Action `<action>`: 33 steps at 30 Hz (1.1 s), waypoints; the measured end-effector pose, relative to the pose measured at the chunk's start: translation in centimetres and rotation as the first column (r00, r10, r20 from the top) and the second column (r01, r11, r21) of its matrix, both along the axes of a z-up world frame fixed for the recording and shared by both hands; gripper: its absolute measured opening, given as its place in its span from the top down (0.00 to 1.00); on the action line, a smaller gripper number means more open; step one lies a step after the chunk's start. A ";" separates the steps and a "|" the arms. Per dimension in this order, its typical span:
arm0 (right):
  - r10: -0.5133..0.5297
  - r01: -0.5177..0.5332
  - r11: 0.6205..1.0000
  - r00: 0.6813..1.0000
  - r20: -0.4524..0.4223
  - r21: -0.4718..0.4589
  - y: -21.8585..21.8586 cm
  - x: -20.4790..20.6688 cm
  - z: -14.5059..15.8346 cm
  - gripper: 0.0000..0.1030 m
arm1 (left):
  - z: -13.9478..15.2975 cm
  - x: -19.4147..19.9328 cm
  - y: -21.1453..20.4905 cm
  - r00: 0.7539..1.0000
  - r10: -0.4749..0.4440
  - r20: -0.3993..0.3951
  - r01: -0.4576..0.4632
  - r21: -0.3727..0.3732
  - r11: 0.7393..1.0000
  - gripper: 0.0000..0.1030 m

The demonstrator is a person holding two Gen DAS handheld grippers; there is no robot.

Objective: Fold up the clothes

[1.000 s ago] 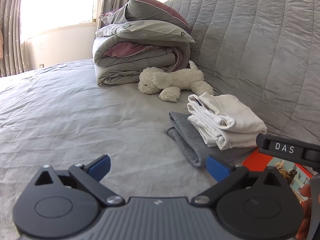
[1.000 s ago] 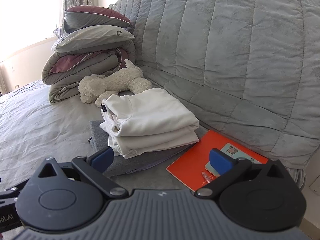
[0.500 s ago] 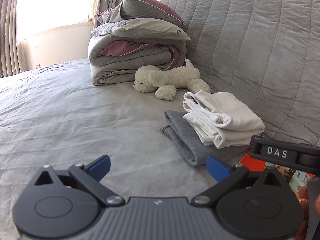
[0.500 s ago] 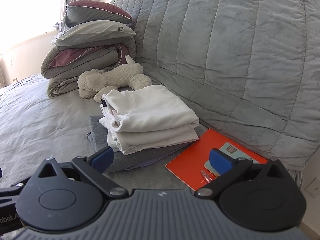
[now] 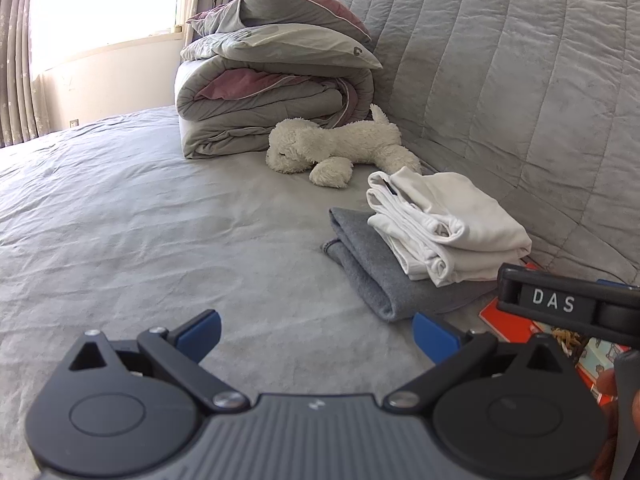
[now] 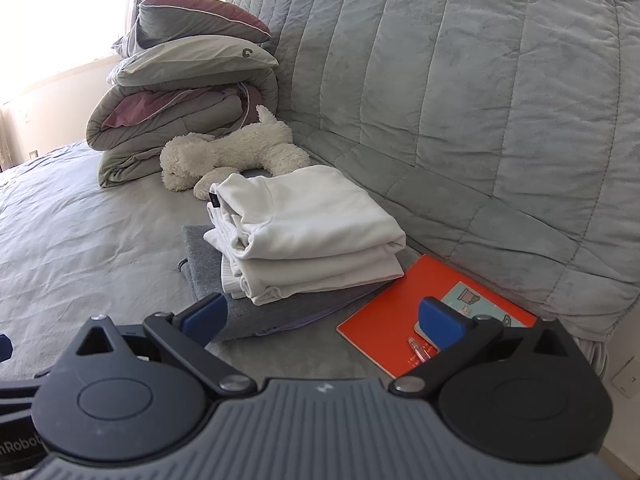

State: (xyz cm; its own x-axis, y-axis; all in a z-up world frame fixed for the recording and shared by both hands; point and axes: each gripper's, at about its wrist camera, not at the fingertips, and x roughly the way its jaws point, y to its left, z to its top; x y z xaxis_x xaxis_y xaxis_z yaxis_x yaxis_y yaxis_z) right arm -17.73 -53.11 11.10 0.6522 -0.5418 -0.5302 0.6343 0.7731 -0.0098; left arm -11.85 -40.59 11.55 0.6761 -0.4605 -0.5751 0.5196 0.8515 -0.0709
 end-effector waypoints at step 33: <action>0.008 -0.008 1.000 1.000 -0.013 0.000 0.4 0.4 -0.2 0.00 | -0.4 0.0 -0.3 1.000 -0.001 0.000 0.001 0.027 1.000 0.01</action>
State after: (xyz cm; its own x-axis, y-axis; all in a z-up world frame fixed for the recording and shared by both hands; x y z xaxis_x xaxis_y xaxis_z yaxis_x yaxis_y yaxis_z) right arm -17.38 -52.67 10.93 0.6494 -0.5366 -0.5388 0.6279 0.7781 -0.0181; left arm -11.82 -40.88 11.11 0.6754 -0.4454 -0.5878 0.5206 0.8524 -0.0477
